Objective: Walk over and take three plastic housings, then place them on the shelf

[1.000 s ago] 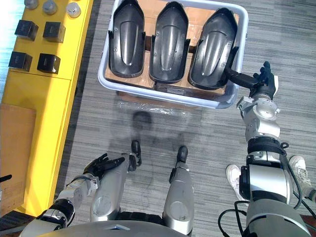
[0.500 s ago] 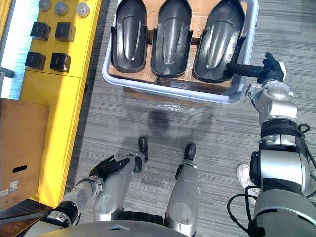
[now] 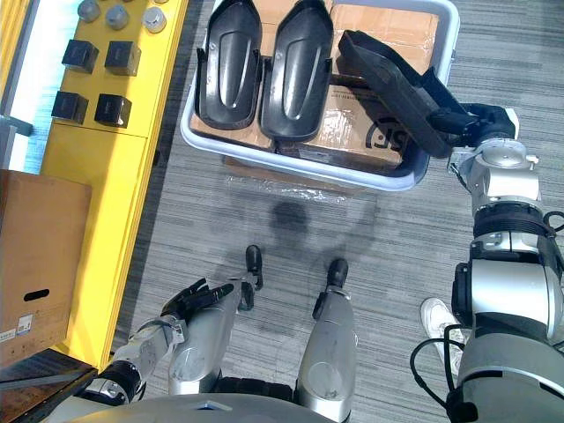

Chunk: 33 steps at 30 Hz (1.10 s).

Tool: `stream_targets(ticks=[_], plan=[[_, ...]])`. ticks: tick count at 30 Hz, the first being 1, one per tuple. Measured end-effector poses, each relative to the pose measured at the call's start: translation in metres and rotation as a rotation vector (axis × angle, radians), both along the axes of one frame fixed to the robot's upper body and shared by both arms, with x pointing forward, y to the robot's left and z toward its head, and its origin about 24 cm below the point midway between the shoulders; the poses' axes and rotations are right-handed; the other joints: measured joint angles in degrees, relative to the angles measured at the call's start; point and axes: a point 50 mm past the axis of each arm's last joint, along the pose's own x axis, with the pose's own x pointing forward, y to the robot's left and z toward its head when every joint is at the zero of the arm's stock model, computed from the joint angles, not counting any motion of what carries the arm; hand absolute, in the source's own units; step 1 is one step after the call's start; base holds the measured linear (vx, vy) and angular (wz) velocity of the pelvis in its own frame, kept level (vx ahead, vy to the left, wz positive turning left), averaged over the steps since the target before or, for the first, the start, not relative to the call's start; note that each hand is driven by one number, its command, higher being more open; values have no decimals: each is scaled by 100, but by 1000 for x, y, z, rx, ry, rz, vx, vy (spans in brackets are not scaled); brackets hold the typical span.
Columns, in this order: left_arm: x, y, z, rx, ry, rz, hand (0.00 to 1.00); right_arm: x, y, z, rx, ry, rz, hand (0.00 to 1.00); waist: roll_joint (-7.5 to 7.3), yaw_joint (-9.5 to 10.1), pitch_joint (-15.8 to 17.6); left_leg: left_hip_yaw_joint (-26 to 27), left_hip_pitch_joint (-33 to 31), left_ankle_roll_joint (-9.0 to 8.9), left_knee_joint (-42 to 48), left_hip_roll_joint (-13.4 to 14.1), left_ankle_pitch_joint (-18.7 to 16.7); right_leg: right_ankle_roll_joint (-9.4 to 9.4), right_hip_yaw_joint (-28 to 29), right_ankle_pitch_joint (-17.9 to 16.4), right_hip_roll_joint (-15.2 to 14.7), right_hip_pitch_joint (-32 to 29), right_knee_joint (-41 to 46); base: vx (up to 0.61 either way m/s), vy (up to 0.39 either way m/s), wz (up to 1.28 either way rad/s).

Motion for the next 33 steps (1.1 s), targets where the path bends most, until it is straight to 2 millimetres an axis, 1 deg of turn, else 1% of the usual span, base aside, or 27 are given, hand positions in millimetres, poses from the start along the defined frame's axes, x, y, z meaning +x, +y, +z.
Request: stream_targets(ticks=[3,8,10,13,16,17,19,21,22,23,25,26,27,28,29,30,31,32,33], plan=[[0,0,0,-4,1,6,100,-2,-3,1,4,-9,-50,0,-1,16,0,-45,27,-8,-93,-6,81,9,-47,11,12,52,-75,-10,3,8],[-5,2,-2,0,10,15,100,-7,-10,-1,30,-33,-160,0,-8,58,2,-44,261,-35,-358,-11,197,40,-65,35,42,231,-225,0,0,0],[-8,4,-3,5,5,22,100,-9,-13,2,28,-70,-201,0,-11,35,2,-45,327,-47,-443,-8,225,43,-77,39,56,281,-269,23,-7,0],[-12,6,-4,11,-1,29,100,-12,-17,11,-23,-147,-270,0,-21,-16,8,-53,479,-62,-592,-8,285,35,-106,62,78,416,-367,50,-11,1],[-12,7,-3,36,-18,43,100,-16,-20,18,-59,-238,-312,0,-52,-96,13,-86,717,-76,-739,-3,299,24,-163,87,115,678,-531,75,-12,5],[-17,8,-3,41,-26,60,100,-18,-20,20,-87,-268,-316,0,-90,-162,5,-115,824,-80,-804,-1,301,21,-194,113,141,830,-657,102,-7,7],[-21,11,-1,55,-45,90,100,-27,-19,24,-147,-353,-317,0,-167,-178,9,-119,1051,-98,-950,12,313,25,-213,181,196,1090,-891,102,-4,0],[-26,17,2,76,-68,149,100,-35,-10,27,-217,-474,-306,0,-330,-263,-19,-120,1287,-109,-1088,11,316,31,-218,206,229,1351,-1077,102,-4,-2],[-29,23,5,94,-82,193,100,-39,-1,25,-253,-537,-296,0,-459,-320,-85,-123,1389,-121,-1182,10,323,31,-228,206,245,1447,-1161,73,-6,0],[-29,26,7,106,-88,217,100,-42,3,22,-272,-561,-292,0,-533,-325,-144,-124,1426,-130,-1230,10,329,31,-231,206,253,1477,-1195,92,-13,2],[-26,37,18,171,-124,329,100,-56,18,-3,-307,-601,-293,0,-817,-336,-443,-147,1637,-162,-1437,10,348,32,-284,206,287,1702,-1392,107,-21,5],[-25,39,21,181,-129,349,100,-59,20,-8,-310,-599,-294,0,-858,-338,-496,-156,1674,-163,-1463,8,349,32,-303,206,290,1746,-1423,116,-23,11],[-21,49,30,226,-153,442,100,-68,28,-32,-321,-568,-292,0,-1016,-343,-784,-184,1788,-183,-1608,-1,360,33,-352,206,309,1882,-1567,128,-23,10],[-18,60,43,258,-196,528,100,-76,37,-50,-314,-539,-283,0,-1150,-346,-1014,-193,1854,-211,-1697,-1,354,33,-367,207,328,1956,-1661,131,-25,7],[-15,65,50,272,-223,568,100,-81,40,-59,-317,-525,-279,0,-1204,-334,-1121,-194,1879,-219,-1748,-1,355,33,-372,207,336,1977,-1694,156,-34,13],[-9,73,68,296,-292,647,100,-93,47,-74,-306,-508,-270,0,-1268,-354,-1269,-257,1916,-228,-1789,-18,349,37,-467,209,335,2077,-1766,121,-29,17],[-6,76,78,308,-333,681,100,-99,50,-80,-310,-497,-267,0,-1282,-363,-1304,-280,1964,-229,-1826,-23,350,39,-517,211,332,2128,-1771,130,-20,27],[1,80,104,331,-454,741,100,-109,57,-89,-324,-486,-261,0,-1284,-413,-1329,-307,2078,-231,-1849,-36,339,45,-551,214,320,2252,-1768,68,3,16],[3,81,115,338,-510,754,100,-112,60,-91,-335,-485,-259,0,-1276,-428,-1359,-314,2091,-227,-1854,-42,333,46,-560,214,314,2267,-1768,62,16,13]])
